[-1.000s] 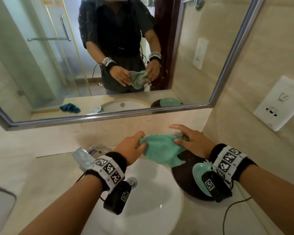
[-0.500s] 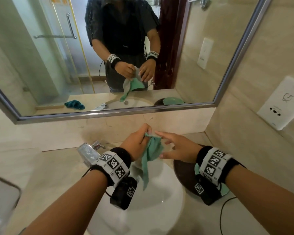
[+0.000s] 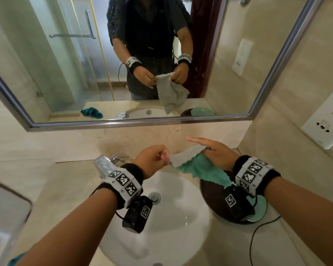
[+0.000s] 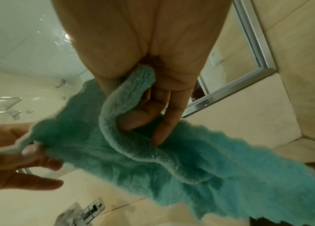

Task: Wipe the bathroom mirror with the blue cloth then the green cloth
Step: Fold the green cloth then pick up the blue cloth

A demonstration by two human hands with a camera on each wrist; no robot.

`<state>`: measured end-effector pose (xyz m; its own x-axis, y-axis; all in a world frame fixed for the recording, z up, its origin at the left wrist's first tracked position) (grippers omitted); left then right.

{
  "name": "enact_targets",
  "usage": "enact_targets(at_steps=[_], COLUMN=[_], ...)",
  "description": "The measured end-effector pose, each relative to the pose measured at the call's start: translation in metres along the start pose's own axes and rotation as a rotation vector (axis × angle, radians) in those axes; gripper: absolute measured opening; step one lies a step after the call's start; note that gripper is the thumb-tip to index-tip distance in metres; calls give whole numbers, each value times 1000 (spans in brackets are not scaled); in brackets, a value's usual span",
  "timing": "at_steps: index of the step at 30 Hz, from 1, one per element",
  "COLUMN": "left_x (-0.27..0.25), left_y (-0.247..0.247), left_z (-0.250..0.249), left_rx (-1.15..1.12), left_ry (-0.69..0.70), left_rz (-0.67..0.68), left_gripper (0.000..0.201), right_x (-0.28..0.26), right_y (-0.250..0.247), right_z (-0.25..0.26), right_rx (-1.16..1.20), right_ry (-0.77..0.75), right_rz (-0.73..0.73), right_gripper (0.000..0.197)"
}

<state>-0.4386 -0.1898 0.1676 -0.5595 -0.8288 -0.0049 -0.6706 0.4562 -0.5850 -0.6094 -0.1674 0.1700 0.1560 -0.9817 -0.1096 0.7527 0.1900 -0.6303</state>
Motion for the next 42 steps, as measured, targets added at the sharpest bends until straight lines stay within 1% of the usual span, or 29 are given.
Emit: enact_targets(at_steps=[1, 2, 4, 5, 7, 10, 11, 12, 13, 14, 16, 17, 20, 21, 23, 25, 29, 31, 33, 36, 38, 42], left_x=[1, 2, 5, 7, 10, 13, 14, 15, 16, 16, 15, 14, 8, 5, -3, -11, -16, -12, -6, 1, 5, 8], left_y=[-2, -3, -4, -6, -11, -17, -16, -13, -10, -7, -2, -1, 2, 3, 8, 16, 35, 40, 37, 20, 8, -8], left_z=[-2, -3, -3, -3, -6, -10, -10, -8, -6, -3, 1, 3, 11, 14, 22, 27, 41, 50, 54, 51, 46, 43], left_rx=[6, -1, -11, -2, 13, 20, 21, 28, 39, 50, 42, 33, 5, -5, -15, -40, -155, -185, -257, -343, -373, -340], left_ry=[27, 37, 22, 11, 5, 16, 11, -4, -24, -46, -79, -90, -132, -149, -205, -248, -309, -330, -319, -285, -246, -224], left_rz=[-21, -34, -56, -77, -129, -188, -179, -156, -129, -105, -69, -57, -29, -17, 33, 93, 159, 146, 73, -63, -133, -193], left_gripper=[24, 24, 25, 24, 17, 7, 7, 7, 8, 11, 20, 27, 42, 43, 46, 54, 86, 94, 97, 90, 78, 48], right_x=[-1, -2, -2, -2, -3, -9, -11, -11, -10, -10, -8, -7, -4, -2, 1, 5, 8, 8, 7, 6, 3, -6], right_y=[0, 0, -6, -8, -12, -9, -7, -7, -8, -8, -6, -5, -11, -14, -19, -25, -30, -31, -31, -33, -40, -54], right_z=[1, 1, 2, 3, 3, 0, 0, 1, 2, 5, 10, 12, 17, 18, 21, 24, 25, 27, 29, 24, 16, -9], right_rx=[-2, -6, -97, -150, -187, -157, -178, -201, -213, -199, -123, -64, 170, 225, 275, 349, 584, 691, 749, 739, 701, 664], right_ry=[-4, 5, 15, 10, 8, 63, 58, 41, 20, 2, -3, 1, 60, 77, 75, 47, 53, 49, 44, 68, 85, 141], right_rz=[8, 11, -18, -26, 5, 119, 142, 144, 135, 124, 114, 109, 27, -9, -61, -114, -180, -189, -180, -191, -233, -329], right_gripper=[45, 36, 18, 15, 19, 10, 11, 17, 23, 25, 17, 18, 35, 36, 30, 24, 24, 26, 28, 28, 27, 25])
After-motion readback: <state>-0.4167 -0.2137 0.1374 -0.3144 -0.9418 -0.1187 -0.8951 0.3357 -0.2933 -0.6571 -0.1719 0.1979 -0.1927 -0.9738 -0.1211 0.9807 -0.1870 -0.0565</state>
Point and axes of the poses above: each hand's wrist, its own x-axis towards the middle knuckle, its own y-axis out of the palm, z = x × y, the point moved 9 cm from there along x, towards the middle knuckle, and after that the axes turned 2 degrees about y, right-handed, at the moved point
